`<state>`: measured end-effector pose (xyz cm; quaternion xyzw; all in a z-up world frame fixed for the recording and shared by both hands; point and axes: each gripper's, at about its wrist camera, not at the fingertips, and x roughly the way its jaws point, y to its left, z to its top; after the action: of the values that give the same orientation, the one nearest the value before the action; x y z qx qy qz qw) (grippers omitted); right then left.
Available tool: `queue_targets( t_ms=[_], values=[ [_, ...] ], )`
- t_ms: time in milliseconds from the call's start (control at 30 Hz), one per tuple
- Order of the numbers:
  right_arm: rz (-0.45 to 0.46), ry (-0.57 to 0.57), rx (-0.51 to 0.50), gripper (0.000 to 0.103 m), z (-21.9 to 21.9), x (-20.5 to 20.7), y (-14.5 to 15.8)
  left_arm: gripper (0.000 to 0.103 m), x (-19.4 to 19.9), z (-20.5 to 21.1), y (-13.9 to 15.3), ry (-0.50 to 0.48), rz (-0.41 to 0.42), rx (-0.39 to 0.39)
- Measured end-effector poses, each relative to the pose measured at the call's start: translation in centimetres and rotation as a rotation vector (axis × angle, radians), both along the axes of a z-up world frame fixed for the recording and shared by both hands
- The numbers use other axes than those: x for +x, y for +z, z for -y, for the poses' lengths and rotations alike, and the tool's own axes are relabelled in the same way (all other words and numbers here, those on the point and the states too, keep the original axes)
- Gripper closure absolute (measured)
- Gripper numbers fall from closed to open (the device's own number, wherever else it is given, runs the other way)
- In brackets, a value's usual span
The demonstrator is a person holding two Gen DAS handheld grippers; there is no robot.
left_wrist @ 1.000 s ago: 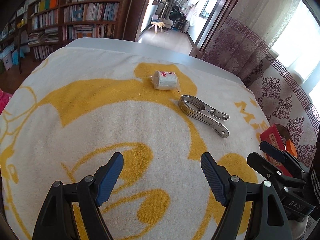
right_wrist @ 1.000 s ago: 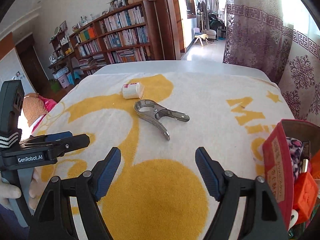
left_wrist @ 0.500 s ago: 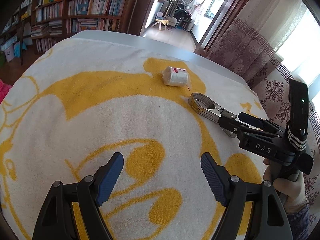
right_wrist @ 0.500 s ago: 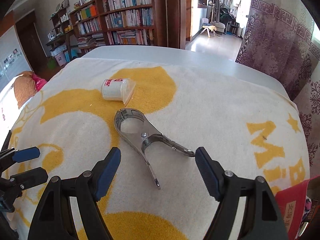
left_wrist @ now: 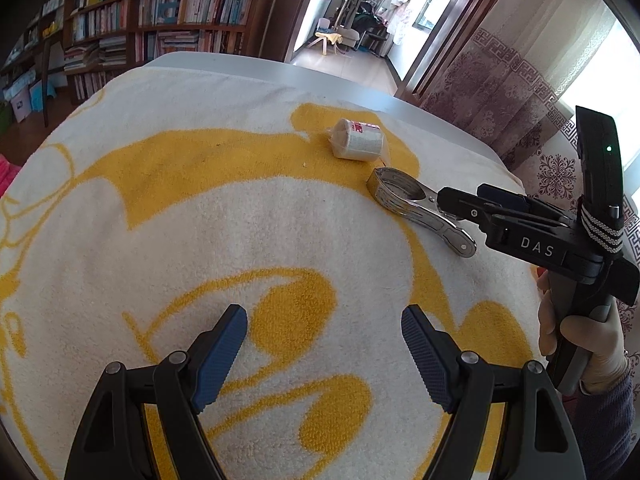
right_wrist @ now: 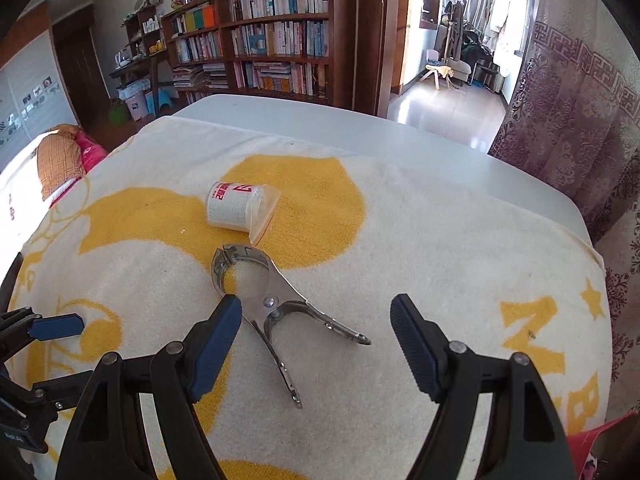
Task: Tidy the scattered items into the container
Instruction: 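Withdraw both tools from the tin toward the metal clip, then grasp the metal spring clip with the right tool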
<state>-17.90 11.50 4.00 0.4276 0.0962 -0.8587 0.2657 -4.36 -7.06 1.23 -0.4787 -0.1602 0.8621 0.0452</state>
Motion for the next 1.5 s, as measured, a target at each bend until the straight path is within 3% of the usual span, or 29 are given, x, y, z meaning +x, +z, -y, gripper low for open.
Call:
queue_targets(
  t_ms=[133,300,633,833,1100,1167,1333,1500],
  values=[
    [0.086,0.039,-0.082,0.023,0.6,-1.5,-0.3,0.022,0.0,0.0,-0.1,-0.003,-0.002,-0.001],
    [0.149,0.069,-0.049,0.023,2.0,-2.0,-2.2,0.022,0.0,0.4,-0.1,0.000,-0.002,0.009],
    [0.115,0.110,0.089,0.023,2.5,1.8,-2.8,0.022,0.1,0.4,-0.1,0.000,-0.002,0.010],
    [0.128,0.062,0.083,0.023,1.5,2.8,-2.9,0.022,0.0,0.3,-0.2,-0.004,-0.003,0.008],
    [0.113,-0.079,0.046,0.023,1.0,0.3,-3.0,0.022,0.2,0.3,-0.3,-0.001,-0.004,0.010],
    [0.091,-0.100,0.066,0.028,1.2,0.1,-3.2,0.022,0.2,0.4,-0.3,0.001,-0.004,0.012],
    [0.056,-0.135,0.098,0.062,0.6,0.9,-2.8,0.022,0.2,0.4,-0.5,-0.002,-0.005,0.006],
    [0.062,-0.197,0.057,0.062,-1.6,3.3,-2.7,0.022,0.2,0.3,-0.6,-0.006,-0.014,-0.016]
  ],
)
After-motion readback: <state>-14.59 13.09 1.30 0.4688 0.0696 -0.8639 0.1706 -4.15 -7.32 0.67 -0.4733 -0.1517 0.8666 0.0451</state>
